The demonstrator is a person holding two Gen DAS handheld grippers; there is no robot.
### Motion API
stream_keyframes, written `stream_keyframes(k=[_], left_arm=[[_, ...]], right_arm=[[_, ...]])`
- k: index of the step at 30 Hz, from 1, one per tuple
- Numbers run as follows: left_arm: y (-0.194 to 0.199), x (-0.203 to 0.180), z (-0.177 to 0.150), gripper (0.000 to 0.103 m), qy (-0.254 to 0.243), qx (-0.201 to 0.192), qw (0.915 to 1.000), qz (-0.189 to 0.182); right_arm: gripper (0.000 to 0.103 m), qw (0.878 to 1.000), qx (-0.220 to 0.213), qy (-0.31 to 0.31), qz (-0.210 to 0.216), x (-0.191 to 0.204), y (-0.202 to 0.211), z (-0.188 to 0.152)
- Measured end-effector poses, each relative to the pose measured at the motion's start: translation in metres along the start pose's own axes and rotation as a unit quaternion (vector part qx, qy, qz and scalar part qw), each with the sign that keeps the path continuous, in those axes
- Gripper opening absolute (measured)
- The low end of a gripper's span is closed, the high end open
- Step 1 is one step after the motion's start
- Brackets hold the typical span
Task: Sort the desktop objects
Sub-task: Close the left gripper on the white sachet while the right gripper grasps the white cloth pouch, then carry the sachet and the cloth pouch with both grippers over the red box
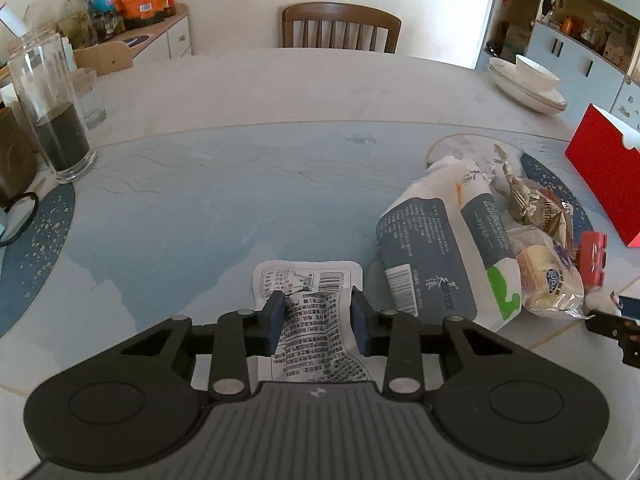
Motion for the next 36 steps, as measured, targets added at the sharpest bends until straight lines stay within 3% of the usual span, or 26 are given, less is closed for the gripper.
stream_keyframes(k=[2,4,6,11,15,18,22,30,36], left_arm=[[0.000,0.003,-0.002,0.043,0.007,0.002,1.0000,-0.005],[-0.001,0.006,-0.003,0.070,0.011,0.003,0.9999,-0.005],[0.000,0.008,-0.003,0.074,0.012,-0.002,0.9999,-0.004],[-0.012,0.006,-0.009,0.075,0.002,0.032,0.9995,-0.004],[-0.011,0.005,-0.010,0.074,-0.004,0.035,0.9994,-0.001],[-0.010,0.006,-0.009,0.062,-0.003,0.032,0.9995,0.005],[-0.009,0.008,-0.009,0.058,0.009,0.034,0.9994,0.001],[-0.004,0.010,-0.011,0.055,0.031,0.036,0.9988,0.008],[0.025,0.000,-0.006,0.055,0.025,0.013,0.9995,0.015]], right_arm=[[0.050,1.000,0.002,0.001,0.000,0.000,0.002,-0.002],[0.050,1.000,0.004,0.000,0.001,0.001,0.002,-0.003],[0.050,1.000,0.002,0.000,0.001,0.002,0.003,-0.003],[0.050,1.000,-0.003,-0.001,0.005,0.002,0.007,-0.002],[0.050,1.000,-0.009,-0.006,0.005,0.001,0.017,-0.002],[0.050,1.000,-0.015,-0.010,0.001,-0.002,0.025,-0.002],[0.050,1.000,-0.021,-0.017,-0.001,-0.007,0.033,-0.001],[0.050,0.999,-0.036,-0.001,0.003,-0.013,0.053,0.009],[0.050,0.999,-0.046,0.009,0.008,-0.029,0.071,0.019]])
Point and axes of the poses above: each gripper's, at about its wrist camera, not at the fingertips, and y roughly against the way its jaws point, x to its left, z to its top, the point moved 4 cm from there along -y, roughly the way its jaws point, and after that the axes turned 15 degrees about z, right-handed, at the moved point
